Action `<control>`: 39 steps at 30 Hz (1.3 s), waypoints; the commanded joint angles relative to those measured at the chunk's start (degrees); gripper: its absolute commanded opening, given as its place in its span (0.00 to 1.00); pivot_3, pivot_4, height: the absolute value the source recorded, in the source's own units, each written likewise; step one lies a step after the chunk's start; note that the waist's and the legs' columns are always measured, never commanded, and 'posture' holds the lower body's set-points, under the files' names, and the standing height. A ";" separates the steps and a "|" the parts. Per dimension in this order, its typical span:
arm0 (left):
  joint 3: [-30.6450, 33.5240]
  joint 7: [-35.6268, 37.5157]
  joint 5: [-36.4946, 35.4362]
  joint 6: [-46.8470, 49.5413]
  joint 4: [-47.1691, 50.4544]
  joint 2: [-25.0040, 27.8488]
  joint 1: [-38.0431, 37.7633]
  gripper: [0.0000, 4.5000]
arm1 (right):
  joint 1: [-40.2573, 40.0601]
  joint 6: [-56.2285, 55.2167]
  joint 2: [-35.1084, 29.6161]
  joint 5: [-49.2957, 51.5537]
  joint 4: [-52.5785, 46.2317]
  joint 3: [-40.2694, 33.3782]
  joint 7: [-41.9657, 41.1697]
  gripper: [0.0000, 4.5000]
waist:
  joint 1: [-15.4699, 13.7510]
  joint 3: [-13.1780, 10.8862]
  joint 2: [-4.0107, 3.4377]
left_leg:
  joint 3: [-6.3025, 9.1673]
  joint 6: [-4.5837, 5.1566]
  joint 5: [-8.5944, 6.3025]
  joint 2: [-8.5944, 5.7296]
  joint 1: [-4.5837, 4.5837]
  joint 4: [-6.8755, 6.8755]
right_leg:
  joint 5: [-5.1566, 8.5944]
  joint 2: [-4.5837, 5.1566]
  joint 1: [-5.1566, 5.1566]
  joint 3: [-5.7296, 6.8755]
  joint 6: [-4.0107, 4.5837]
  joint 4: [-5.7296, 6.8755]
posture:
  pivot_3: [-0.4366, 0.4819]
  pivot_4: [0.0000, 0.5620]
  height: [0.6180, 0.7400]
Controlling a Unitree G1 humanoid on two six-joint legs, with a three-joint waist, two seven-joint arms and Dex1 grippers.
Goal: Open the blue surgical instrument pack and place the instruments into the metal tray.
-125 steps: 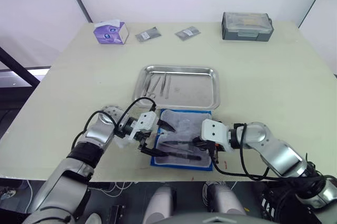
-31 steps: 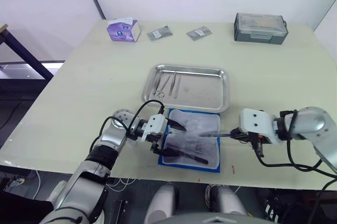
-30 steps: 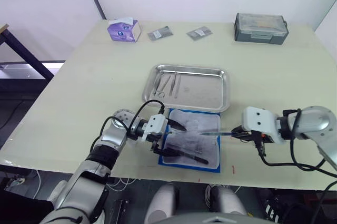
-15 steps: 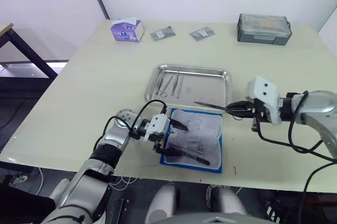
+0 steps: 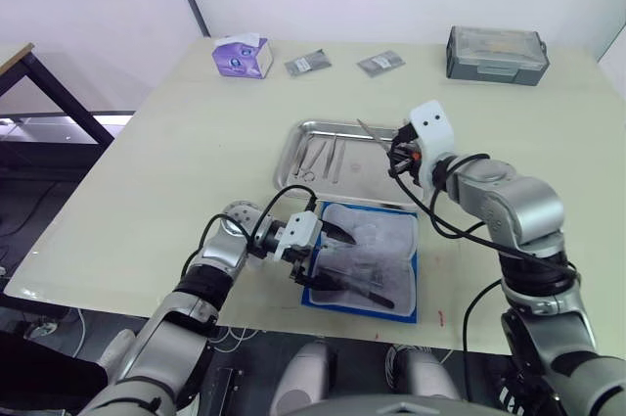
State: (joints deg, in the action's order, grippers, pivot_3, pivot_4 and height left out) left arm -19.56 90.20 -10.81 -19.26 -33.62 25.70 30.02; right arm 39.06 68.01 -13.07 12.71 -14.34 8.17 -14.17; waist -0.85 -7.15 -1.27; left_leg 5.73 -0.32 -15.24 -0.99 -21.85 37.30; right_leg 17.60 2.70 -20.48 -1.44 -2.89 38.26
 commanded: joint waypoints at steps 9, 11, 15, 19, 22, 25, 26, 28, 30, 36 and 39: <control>-5.24 0.06 5.98 1.19 -4.06 -1.89 -2.79 1.00 | 1.79 -9.62 7.42 -4.35 12.25 2.10 4.23 0.00 | 0.21 0.00 -0.01 | 0.10 0.06 0.03 -0.25 0.02 -0.01 | 0.07 0.16 -0.01 -0.01 -0.11 0.14 | 0.48 0.27 0.95; -5.23 0.03 5.92 1.27 -3.98 -1.97 -2.79 1.00 | 0.90 -10.56 8.24 -4.75 13.96 2.41 4.32 0.00 | 0.20 0.00 -0.01 | 0.11 0.07 0.04 -0.26 0.02 -0.01 | 0.07 0.17 -0.01 -0.01 -0.12 0.15 | 0.48 0.27 0.95; -5.24 0.20 5.80 1.41 -3.65 -1.86 -3.03 1.00 | -0.69 -12.00 8.71 -5.88 16.18 3.84 3.71 0.00 | 0.22 0.00 -0.01 | 0.15 0.08 0.04 -0.31 0.01 -0.01 | 0.09 0.19 -0.01 -0.02 -0.14 0.16 | 0.48 0.27 0.95; -5.23 0.34 5.72 1.57 -3.28 -1.65 -3.24 1.00 | -1.45 -13.09 8.86 -6.49 17.72 4.10 3.31 0.00 | 0.30 0.00 -0.01 | 0.15 0.08 0.04 -0.32 0.02 -0.01 | 0.09 0.20 -0.01 -0.03 -0.15 0.18 | 0.48 0.27 0.95; -5.21 0.49 5.67 1.64 -3.05 -1.45 -3.37 1.00 | -1.93 -13.27 8.86 -6.64 17.84 3.96 2.97 0.00 | 0.41 0.00 -0.01 | 0.16 0.08 0.05 -0.32 0.02 -0.02 | 0.10 0.20 -0.01 -0.03 -0.16 0.18 | 0.48 0.27 0.95; -5.22 0.65 5.61 1.81 -2.86 -1.35 -3.36 1.00 | -2.36 -13.40 8.53 -6.77 17.08 3.99 2.56 0.29 | 0.46 0.00 -0.01 | 0.16 0.08 0.05 -0.32 0.03 -0.02 | 0.11 0.20 -0.01 -0.03 -0.16 0.20 | 0.48 0.27 0.95; -5.21 0.73 5.57 1.85 -2.77 -1.29 -3.39 1.00 | -2.48 -13.67 8.42 -6.88 16.51 4.00 2.48 0.43 | 0.48 0.00 -0.01 | 0.16 0.08 0.04 -0.32 0.03 -0.02 | 0.11 0.20 -0.01 -0.03 -0.16 0.20 | 0.48 0.27 0.95; -5.21 0.86 5.53 1.89 -2.67 -1.17 -3.41 1.00 | -2.61 -14.67 8.15 -6.99 15.04 3.67 2.23 0.59 | 0.51 0.00 -0.01 | 0.16 0.08 0.05 -0.32 0.03 -0.02 | 0.11 0.20 -0.01 -0.03 -0.17 0.20 | 0.48 0.27 0.95; -5.21 0.98 5.49 1.96 -2.64 -1.09 -3.38 1.00 | -2.82 -15.53 7.30 -6.82 12.47 3.41 1.22 0.77 | 0.55 0.00 -0.01 | 0.18 0.08 0.04 -0.32 0.02 -0.02 | 0.11 0.20 -0.01 -0.03 -0.17 0.20 | 0.48 0.27 0.95; -5.26 1.30 5.42 2.04 -2.51 -0.92 -3.39 1.00 | -5.05 -20.24 3.43 -4.00 2.98 1.56 -4.60 0.99 | 0.70 0.00 0.00 | 0.19 0.08 0.04 -0.33 0.02 -0.02 | 0.12 0.21 -0.01 -0.02 -0.19 0.20 | 0.48 0.27 0.95; -5.29 1.45 5.39 2.08 -2.57 -0.91 -3.25 1.00 | -11.12 -23.93 -2.62 -0.37 -5.85 -0.04 -12.08 0.99 | 0.63 -0.02 0.02 | 0.25 0.09 0.04 -0.36 -0.01 -0.02 | 0.14 0.23 0.01 -0.01 -0.21 0.17 | 0.48 0.27 0.95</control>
State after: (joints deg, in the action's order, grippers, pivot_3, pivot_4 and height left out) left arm -19.76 90.36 -10.80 -18.88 -32.88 25.74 29.64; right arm 30.30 46.87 -13.44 9.88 -14.02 10.07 -21.93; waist -0.21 -7.17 -1.24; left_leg 6.07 -0.23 -15.20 -1.39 -21.89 37.29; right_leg 17.77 2.93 -20.43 -1.45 -3.16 38.39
